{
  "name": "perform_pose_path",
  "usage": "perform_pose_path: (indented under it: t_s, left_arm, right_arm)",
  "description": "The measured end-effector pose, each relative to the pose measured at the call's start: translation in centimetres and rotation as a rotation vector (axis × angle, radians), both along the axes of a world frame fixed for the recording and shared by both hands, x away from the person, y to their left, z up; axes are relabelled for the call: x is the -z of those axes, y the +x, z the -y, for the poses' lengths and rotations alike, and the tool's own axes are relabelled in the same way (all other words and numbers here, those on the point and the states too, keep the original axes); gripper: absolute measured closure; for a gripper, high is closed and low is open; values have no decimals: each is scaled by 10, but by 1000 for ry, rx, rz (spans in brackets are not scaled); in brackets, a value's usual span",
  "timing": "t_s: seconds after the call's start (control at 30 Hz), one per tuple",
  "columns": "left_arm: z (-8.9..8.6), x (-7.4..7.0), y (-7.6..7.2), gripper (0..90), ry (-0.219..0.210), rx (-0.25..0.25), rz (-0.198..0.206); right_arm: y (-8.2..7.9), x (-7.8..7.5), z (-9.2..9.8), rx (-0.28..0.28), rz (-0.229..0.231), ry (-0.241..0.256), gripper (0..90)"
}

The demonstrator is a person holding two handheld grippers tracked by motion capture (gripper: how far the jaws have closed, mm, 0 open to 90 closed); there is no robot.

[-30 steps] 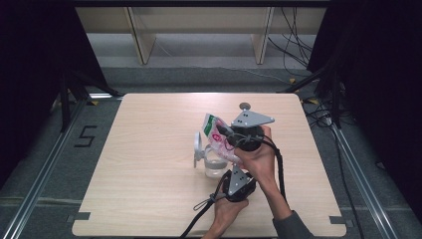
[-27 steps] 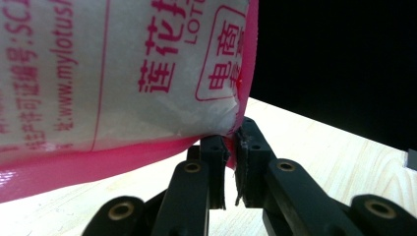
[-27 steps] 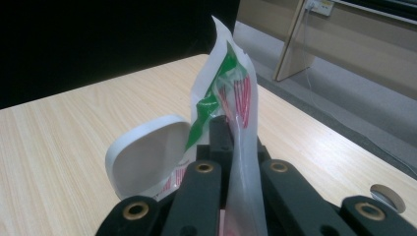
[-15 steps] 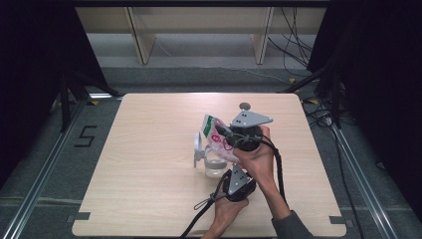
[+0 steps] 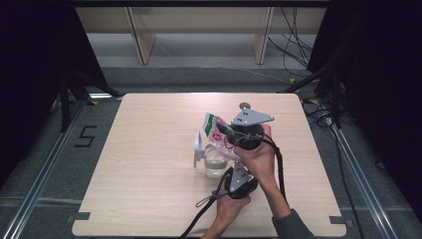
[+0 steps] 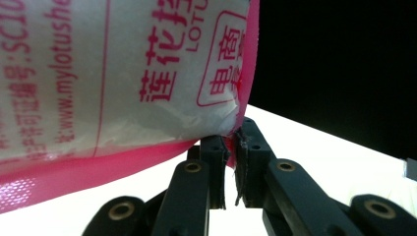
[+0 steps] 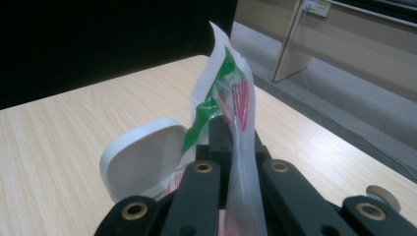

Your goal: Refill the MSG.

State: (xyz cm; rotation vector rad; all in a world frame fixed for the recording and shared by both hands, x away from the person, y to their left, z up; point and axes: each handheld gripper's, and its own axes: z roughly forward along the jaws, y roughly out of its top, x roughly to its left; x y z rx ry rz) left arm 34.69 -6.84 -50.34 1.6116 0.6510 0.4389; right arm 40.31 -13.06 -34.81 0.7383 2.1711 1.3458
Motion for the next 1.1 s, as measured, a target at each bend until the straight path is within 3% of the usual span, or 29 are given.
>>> perform_pose_path:
  t_s: [0.13, 0.43, 0.5, 0.53, 0.63, 0.7, 0.9, 1.1]
  left_arm:
    - [-1, 0, 0, 830, 13, 2, 4]
    - [-1, 0, -1, 829, 1, 1, -3]
    - [-1, 0, 0, 829, -5, 10, -1]
    - [-1, 0, -1, 829, -2, -1, -4]
    - [-2, -1, -2, 829, -1, 4, -2]
    - [-2, -1, -2, 829, -2, 5, -1]
    - [-2, -1, -2, 829, 4, 5, 0]
    - [-3, -1, -2, 829, 4, 2, 0]
  right_arm:
    - [-1, -1, 2, 6, -21, 19, 890]
    - [1, -1, 2, -9, -4, 3, 890]
    - [-2, -1, 1, 3, -24, 14, 890]
    - [-1, -1, 0, 3, -7, 11, 890]
    - [-2, 0, -1, 2, -22, 15, 890]
    - [-1, -1, -1, 0, -4, 9, 889]
    - [-2, -2, 0, -10, -27, 24, 890]
    - [-2, -2, 0, -7, -20, 22, 890]
